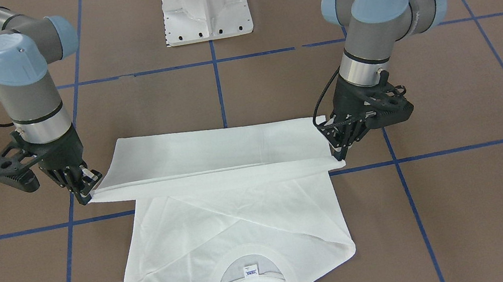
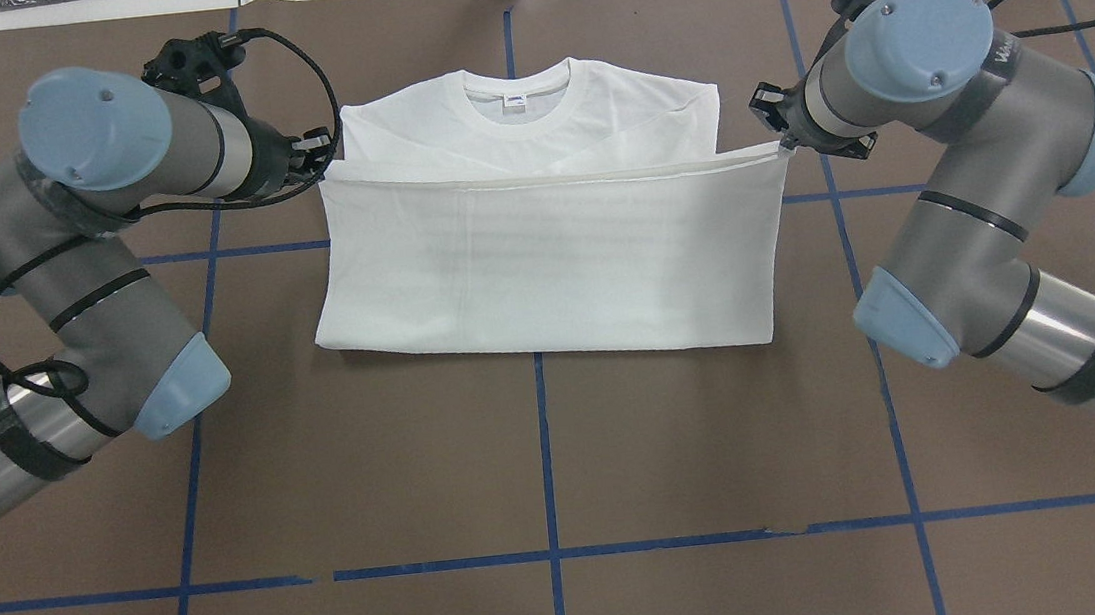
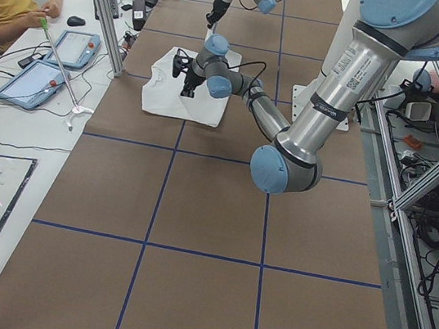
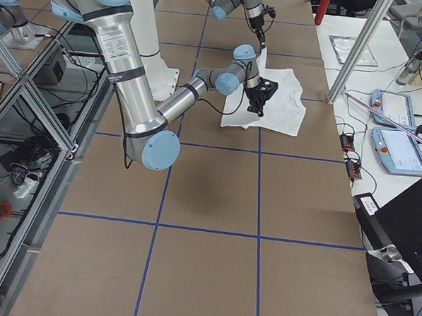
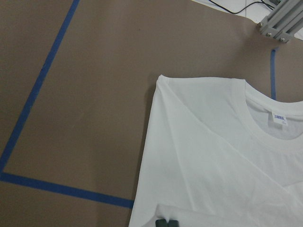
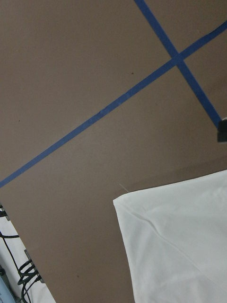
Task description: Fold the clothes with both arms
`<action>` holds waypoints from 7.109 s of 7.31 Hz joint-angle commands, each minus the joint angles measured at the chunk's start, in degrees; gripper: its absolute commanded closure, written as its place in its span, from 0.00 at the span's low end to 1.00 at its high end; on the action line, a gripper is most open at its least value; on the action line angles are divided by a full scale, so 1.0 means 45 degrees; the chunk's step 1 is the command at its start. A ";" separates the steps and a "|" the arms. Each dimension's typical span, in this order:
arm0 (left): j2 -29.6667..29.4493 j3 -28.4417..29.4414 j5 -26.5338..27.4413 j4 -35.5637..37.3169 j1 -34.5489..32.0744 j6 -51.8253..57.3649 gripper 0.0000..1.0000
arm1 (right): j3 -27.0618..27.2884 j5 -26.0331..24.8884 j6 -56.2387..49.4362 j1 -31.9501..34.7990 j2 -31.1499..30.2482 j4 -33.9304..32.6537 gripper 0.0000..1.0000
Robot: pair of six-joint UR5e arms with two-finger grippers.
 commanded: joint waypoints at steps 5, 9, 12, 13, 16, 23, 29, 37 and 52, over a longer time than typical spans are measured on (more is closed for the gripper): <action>-0.1438 0.4256 0.0783 -0.3423 -0.0362 0.0032 1.00 | -0.5084 -0.0131 -0.0238 0.0260 0.2592 0.1812 1.00; -0.1637 0.5024 0.1350 -0.4264 -0.0382 0.0052 1.00 | -0.6356 -0.0150 -0.0238 0.0221 0.3376 0.1834 1.00; -0.2143 0.6093 0.1369 -0.4943 -0.0362 0.0091 1.00 | -0.6728 -0.0345 -0.0238 0.0260 0.3571 0.1853 1.00; -0.2300 0.6505 0.1389 -0.5025 -0.0382 0.0110 0.97 | -0.6748 -0.0346 -0.0238 0.0260 0.3629 0.1853 1.00; -0.2302 0.6781 0.1643 -0.5026 -0.0421 0.0384 0.94 | -0.7272 -0.0365 -0.0238 0.0319 0.3649 0.2608 1.00; -0.2224 0.6978 0.1565 -0.5045 -0.1201 0.0716 0.00 | -0.7087 0.0475 -0.0882 0.1237 0.3537 0.3259 0.00; -0.1853 0.6821 0.1487 -0.5649 -0.1202 0.0735 0.00 | 0.0830 -0.2488 0.4809 -0.3112 -0.1780 0.3220 0.00; -0.1852 0.6724 0.1506 -0.5612 -0.1183 0.0697 0.00 | 0.0107 -0.3255 0.5562 -0.3997 -0.1740 0.3123 0.30; -0.1755 0.6353 0.1525 -0.5475 -0.1163 0.0579 0.00 | 0.0051 -0.3529 0.6226 -0.4408 -0.1996 0.3122 0.30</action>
